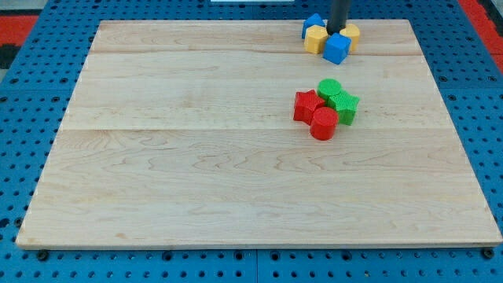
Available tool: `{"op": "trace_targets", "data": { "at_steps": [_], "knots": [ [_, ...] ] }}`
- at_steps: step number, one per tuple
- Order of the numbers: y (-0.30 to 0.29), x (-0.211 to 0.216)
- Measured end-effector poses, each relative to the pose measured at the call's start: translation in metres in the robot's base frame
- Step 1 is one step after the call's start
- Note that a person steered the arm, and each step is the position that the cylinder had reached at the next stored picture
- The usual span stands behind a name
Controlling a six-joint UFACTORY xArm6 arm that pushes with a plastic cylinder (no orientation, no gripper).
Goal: Push the yellow heart into the yellow hexagon
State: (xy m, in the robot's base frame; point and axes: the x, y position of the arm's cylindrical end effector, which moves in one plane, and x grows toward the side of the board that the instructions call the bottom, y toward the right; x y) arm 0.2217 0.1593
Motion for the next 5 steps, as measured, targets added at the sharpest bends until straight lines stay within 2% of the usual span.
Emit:
{"op": "trace_targets", "data": {
  "at_steps": [1, 5],
  "knots": [
    [0.035, -0.018],
    [0.106, -0.005]
  ]
}}
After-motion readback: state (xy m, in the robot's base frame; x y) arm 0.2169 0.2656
